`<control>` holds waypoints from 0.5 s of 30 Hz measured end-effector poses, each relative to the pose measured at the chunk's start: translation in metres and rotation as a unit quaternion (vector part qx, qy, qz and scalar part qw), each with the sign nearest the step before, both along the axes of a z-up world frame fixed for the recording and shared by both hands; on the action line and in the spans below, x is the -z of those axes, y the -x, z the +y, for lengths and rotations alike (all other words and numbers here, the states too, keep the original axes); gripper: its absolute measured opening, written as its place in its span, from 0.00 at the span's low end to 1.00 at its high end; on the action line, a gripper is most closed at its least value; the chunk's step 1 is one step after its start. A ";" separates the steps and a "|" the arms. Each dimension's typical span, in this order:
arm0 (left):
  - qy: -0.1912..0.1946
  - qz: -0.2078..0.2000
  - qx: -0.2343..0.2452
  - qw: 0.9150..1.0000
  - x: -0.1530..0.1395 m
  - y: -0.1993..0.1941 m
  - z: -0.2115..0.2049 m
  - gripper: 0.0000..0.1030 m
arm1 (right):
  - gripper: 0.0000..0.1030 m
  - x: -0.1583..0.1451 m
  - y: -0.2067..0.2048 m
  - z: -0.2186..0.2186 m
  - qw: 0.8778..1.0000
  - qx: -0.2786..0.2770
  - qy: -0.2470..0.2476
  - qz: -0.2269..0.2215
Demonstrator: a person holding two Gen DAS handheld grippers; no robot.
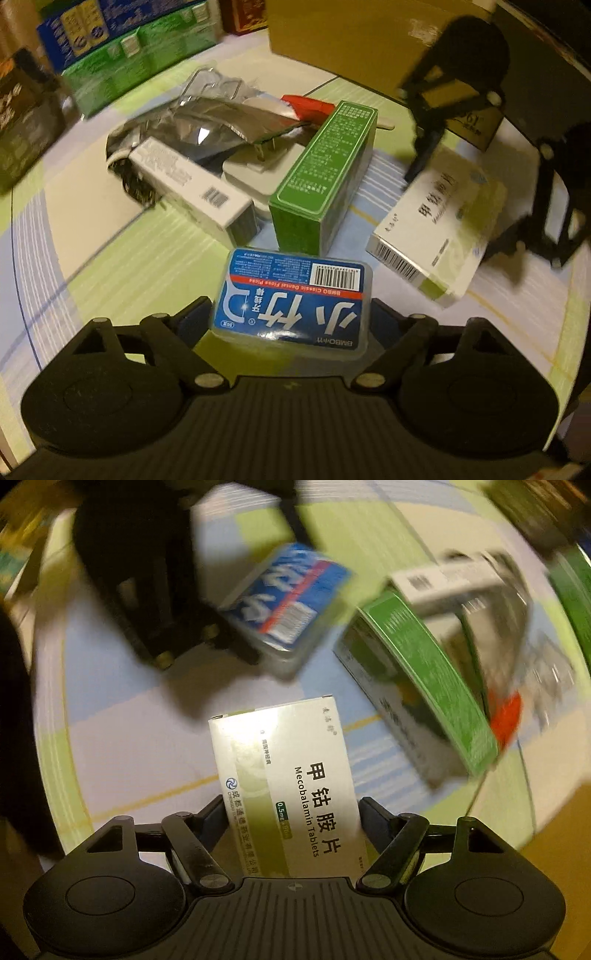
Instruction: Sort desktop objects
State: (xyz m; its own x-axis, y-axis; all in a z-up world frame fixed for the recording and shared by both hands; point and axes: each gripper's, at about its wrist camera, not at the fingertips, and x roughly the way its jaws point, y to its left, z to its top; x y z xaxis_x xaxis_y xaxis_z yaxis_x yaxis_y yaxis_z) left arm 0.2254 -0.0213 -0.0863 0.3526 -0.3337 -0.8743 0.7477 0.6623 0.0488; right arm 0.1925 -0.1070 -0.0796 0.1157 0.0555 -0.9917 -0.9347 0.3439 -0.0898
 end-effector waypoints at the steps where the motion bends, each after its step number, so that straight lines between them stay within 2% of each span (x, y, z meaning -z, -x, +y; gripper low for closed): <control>1: 0.000 0.005 -0.010 1.000 -0.001 0.003 0.000 0.84 | 0.70 -0.002 0.000 -0.003 0.999 0.035 -0.006 -0.004; 4: -0.004 0.017 -0.045 0.999 -0.004 0.016 0.001 0.84 | 0.70 -0.010 0.005 -0.018 0.990 0.132 -0.042 -0.011; 8: 0.004 0.025 -0.079 0.997 -0.006 0.037 0.003 0.84 | 0.69 -0.020 0.015 -0.037 0.967 0.237 -0.089 -0.027; 11: 0.017 0.020 -0.075 0.997 -0.008 0.051 0.002 0.84 | 0.69 -0.022 0.030 -0.042 0.950 0.284 -0.119 -0.048; 13: 0.015 0.014 -0.068 0.997 -0.006 0.055 -0.001 0.85 | 0.69 -0.019 0.041 -0.046 0.938 0.311 -0.144 -0.045; 15: 0.019 0.006 -0.067 0.998 -0.005 0.059 -0.002 0.86 | 0.69 -0.016 0.059 -0.058 0.934 0.317 -0.157 -0.051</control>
State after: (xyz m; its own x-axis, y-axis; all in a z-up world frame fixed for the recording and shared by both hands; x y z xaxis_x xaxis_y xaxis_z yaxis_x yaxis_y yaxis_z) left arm 0.1663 -0.0228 -0.0816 0.3869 -0.3168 -0.8660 0.6520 0.7581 0.0140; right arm 0.1331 -0.1650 -0.0638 0.3171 0.2305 -0.9200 -0.5264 0.8496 0.0315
